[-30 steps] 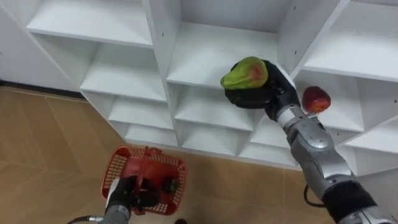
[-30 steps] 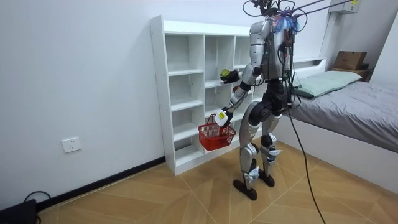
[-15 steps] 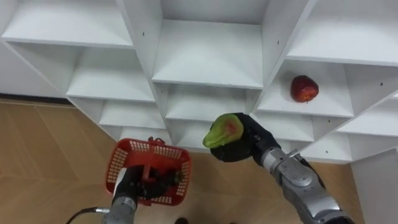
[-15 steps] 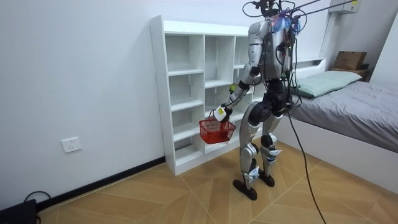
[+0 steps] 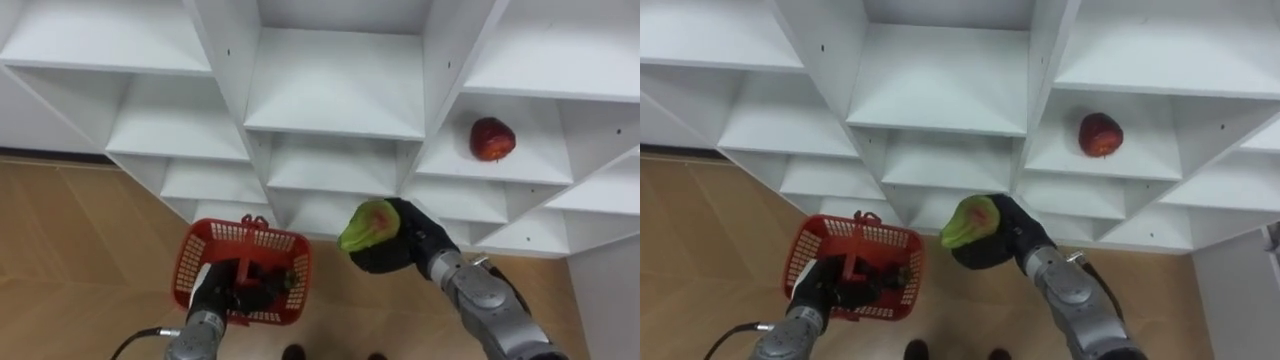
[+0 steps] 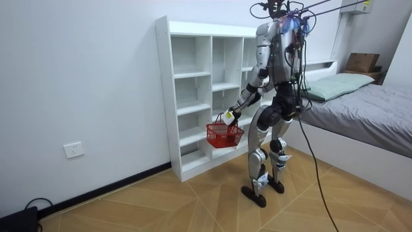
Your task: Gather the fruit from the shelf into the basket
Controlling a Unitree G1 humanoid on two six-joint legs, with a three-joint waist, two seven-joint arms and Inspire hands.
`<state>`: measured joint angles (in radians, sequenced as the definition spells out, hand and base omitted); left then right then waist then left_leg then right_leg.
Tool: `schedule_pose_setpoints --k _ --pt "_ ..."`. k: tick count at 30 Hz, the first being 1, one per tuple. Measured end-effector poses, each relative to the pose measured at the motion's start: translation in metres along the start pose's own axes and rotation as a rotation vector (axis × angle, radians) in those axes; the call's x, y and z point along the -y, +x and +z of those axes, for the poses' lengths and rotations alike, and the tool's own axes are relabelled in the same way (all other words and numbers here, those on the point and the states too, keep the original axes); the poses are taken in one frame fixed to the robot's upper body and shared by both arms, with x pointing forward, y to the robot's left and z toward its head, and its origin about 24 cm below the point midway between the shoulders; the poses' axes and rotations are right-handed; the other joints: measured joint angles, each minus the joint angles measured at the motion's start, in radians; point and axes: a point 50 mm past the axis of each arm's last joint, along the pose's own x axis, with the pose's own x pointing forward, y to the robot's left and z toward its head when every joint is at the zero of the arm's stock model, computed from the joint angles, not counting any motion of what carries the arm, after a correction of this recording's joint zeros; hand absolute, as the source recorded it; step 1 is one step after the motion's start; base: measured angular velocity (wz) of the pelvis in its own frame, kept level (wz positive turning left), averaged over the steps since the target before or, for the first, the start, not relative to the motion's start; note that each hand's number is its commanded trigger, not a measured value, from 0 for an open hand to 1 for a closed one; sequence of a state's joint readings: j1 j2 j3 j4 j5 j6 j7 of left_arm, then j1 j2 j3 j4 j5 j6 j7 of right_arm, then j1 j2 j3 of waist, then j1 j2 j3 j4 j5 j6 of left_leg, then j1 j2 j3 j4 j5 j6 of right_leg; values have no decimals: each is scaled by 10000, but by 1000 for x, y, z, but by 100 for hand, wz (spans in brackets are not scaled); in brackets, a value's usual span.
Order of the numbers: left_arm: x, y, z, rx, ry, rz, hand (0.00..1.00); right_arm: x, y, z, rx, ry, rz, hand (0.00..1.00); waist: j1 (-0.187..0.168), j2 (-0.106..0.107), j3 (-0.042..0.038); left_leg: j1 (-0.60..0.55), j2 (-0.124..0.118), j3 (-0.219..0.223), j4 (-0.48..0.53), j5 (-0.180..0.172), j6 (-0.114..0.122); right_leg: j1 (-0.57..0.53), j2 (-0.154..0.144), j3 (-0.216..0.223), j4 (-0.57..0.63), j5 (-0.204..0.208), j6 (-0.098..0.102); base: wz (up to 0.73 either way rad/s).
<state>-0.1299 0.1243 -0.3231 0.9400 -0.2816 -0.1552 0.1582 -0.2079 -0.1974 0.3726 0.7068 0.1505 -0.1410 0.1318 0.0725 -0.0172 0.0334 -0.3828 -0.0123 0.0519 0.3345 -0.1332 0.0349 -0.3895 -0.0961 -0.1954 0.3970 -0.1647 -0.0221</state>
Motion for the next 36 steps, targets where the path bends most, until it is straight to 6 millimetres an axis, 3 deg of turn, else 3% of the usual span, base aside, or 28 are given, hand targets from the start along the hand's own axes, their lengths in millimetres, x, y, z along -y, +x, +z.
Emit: schedule_pose_setpoints --k 13,36 --pt "11 3 14 509 -382 -664 100 -4 0 -8 -401 -581 105 100 -120 54 35 -143 8 8 -53 -1 -2 -108 25 -33 -66 -10 12 0" --pt "28 2 16 601 -80 -2012 100 -4 3 -14 -980 -1945 434 100 -94 37 54 -347 14 13 49 -7 3 -277 9 -77 2 -19 3 0"
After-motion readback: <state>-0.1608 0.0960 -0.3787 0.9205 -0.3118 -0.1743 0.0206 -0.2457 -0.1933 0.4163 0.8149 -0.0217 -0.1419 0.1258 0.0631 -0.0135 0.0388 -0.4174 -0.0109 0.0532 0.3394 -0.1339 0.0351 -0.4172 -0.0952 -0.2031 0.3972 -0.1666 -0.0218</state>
